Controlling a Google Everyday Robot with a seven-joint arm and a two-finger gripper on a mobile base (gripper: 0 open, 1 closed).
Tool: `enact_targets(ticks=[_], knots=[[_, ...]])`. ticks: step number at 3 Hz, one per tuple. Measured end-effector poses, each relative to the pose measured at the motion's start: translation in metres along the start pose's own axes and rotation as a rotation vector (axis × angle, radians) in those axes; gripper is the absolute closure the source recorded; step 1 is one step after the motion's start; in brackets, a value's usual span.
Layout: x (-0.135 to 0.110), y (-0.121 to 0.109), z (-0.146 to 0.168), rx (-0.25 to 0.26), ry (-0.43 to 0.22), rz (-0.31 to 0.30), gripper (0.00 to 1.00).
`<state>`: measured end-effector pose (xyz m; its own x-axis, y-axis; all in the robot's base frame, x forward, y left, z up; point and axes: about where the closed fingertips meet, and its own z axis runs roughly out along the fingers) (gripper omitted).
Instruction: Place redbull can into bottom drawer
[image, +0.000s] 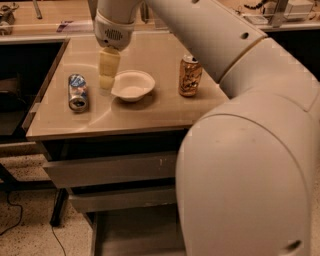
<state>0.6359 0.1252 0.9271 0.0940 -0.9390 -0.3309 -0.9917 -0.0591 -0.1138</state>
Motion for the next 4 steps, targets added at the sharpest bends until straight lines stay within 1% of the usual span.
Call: enact_targets(ticks=[1, 2, 3, 4], knots=[[-0.009, -0.006, -0.006, 0.016, -0.013, -0.006, 0.0], [-0.014, -0.011, 0.007, 0.029, -0.017, 0.015, 0.0], [-0.028, -0.02, 0.033, -0.01, 0.016, 0.088, 0.0], [-0.051, -0.016, 0.058, -0.095, 0.027, 0.104, 0.0]])
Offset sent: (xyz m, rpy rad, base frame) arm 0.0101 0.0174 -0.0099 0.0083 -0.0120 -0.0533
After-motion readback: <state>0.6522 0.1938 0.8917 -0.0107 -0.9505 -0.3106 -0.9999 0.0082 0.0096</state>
